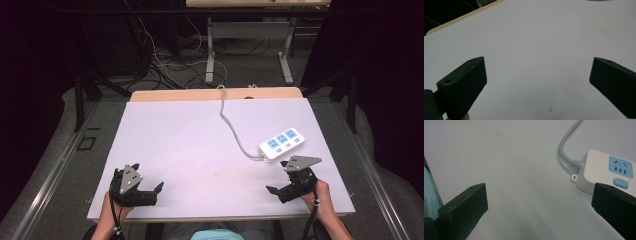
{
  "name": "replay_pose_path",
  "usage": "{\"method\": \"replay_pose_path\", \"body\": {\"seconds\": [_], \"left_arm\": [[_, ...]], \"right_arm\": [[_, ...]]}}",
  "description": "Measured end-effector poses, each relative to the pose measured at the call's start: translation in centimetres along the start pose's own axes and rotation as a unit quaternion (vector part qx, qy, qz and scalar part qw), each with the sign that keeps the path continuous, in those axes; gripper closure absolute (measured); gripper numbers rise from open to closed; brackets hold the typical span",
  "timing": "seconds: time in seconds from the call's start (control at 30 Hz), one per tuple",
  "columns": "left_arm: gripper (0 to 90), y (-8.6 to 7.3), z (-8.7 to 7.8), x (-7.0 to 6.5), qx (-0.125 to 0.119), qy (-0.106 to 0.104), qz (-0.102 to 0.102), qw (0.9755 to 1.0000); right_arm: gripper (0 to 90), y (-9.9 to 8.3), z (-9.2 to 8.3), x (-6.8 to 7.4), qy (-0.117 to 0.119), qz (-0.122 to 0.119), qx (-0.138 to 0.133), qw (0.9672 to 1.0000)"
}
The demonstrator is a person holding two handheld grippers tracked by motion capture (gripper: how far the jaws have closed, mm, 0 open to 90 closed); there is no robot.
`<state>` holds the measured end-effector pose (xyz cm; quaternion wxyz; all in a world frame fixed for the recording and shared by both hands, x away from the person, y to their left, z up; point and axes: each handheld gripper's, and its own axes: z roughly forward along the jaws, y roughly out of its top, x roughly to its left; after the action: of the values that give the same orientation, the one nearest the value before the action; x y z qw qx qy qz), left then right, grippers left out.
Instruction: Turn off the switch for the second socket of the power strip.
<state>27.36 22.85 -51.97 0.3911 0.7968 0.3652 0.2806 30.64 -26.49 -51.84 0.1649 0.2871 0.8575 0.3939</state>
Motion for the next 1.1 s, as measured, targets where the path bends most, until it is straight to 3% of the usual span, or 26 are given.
{"method": "replay_pose_path", "body": {"seconds": [0.27,0.53,0.57,1.1], "left_arm": [[1.1,0.0,0.1,0.0,-0.001,0.002,0.001,1.0000],[1.1,0.0,0.1,0.1,-0.002,-0.001,-0.001,1.0000],[1.1,-0.1,0.1,0.1,-0.001,-0.002,-0.003,1.0000],[1.1,0.0,0.3,0.1,0.003,0.004,0.007,1.0000]], "right_arm": [[0.0,0.6,0.2,-0.5,-0.007,-0.009,-0.005,0.9999],[0.0,1.2,0.2,-1.1,-0.024,0.020,-0.015,0.9994],[0.0,1.2,0.1,-1.3,-0.017,0.016,-0.009,0.9997],[0.0,2.0,0.4,-2.4,-0.032,0.026,-0.002,0.9992]]}}
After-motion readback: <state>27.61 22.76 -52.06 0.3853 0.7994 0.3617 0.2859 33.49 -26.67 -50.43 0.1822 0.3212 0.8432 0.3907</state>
